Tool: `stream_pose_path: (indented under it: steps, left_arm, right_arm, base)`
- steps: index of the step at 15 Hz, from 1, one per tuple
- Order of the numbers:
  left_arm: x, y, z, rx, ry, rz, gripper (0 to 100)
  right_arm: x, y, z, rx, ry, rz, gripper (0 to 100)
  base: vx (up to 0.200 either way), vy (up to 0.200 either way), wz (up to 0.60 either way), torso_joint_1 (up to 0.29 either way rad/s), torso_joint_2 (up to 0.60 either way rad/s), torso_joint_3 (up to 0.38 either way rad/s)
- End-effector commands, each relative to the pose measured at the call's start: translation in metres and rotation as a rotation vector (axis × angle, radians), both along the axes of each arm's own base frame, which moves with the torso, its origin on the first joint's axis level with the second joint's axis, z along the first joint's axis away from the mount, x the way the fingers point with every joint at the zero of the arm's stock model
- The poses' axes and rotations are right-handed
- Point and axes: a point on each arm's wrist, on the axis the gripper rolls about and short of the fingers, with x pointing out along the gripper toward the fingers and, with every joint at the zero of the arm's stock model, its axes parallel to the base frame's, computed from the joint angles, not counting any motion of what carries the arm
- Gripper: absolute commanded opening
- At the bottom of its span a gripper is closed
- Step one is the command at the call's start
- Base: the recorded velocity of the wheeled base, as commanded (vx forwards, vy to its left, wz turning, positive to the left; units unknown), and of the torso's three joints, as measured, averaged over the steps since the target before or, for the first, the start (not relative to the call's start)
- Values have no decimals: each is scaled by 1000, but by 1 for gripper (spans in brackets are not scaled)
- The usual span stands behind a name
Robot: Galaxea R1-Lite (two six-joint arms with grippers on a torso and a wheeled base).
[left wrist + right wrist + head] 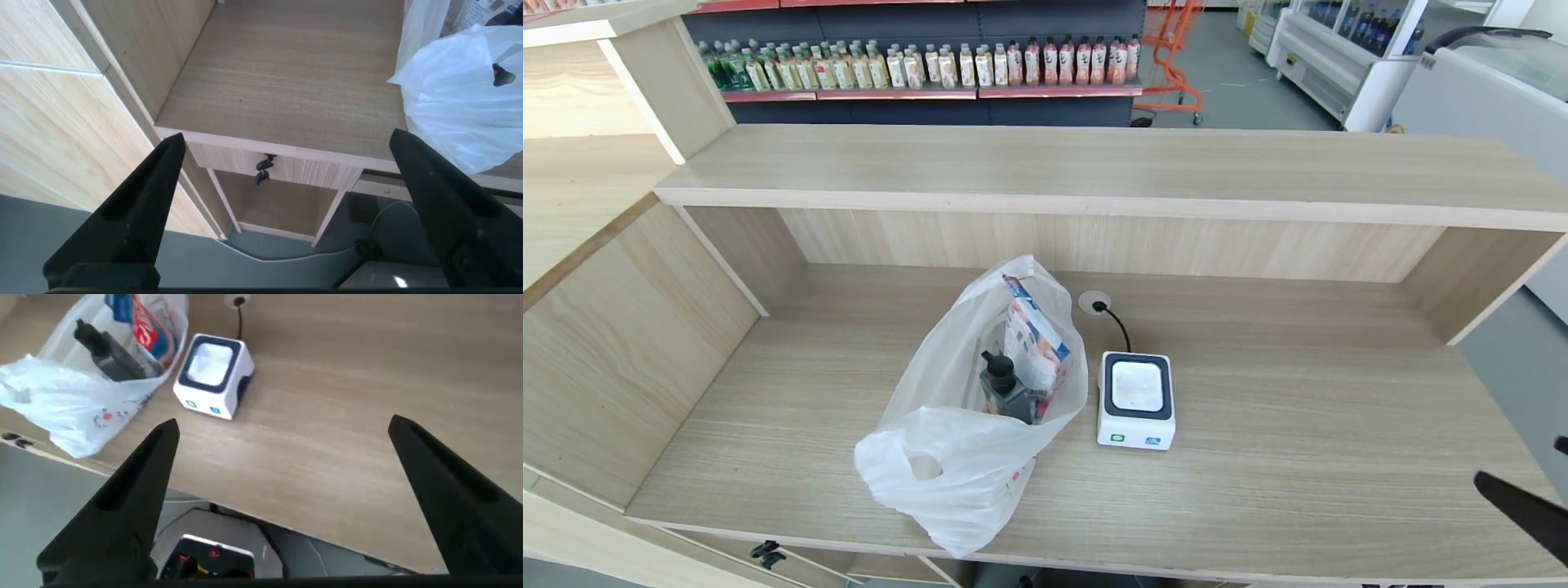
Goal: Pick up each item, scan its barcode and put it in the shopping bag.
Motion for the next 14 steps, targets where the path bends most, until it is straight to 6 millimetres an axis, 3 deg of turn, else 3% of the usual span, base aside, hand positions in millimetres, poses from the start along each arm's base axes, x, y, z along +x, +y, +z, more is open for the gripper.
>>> stream_pose_path:
  steps: [1,3,9,10,14]
  left_arm:
    - [0,0,0,0,0,0,100]
    - [0,0,0,0,0,0,100]
    - [0,0,0,0,0,0,100]
    - [0,0,0,0,0,0,100]
    - [0,0,0,0,0,0,100]
  right_arm:
    - [-57,-10,-79,-47,-100,-172,100]
    - [-75,-10,-102,-72,-168,-207,100]
    - [-75,-10,-101,-54,-168,-216,100]
    - [-75,-10,-102,-51,-166,-218,0]
    - [-75,-10,-102,-47,-165,-218,0]
  base:
    - [0,0,0,0,0,0]
    - [0,0,0,0,0,0]
    - [0,0,0,0,0,0]
    - [0,0,0,0,0,0]
    - [0,0,0,0,0,0]
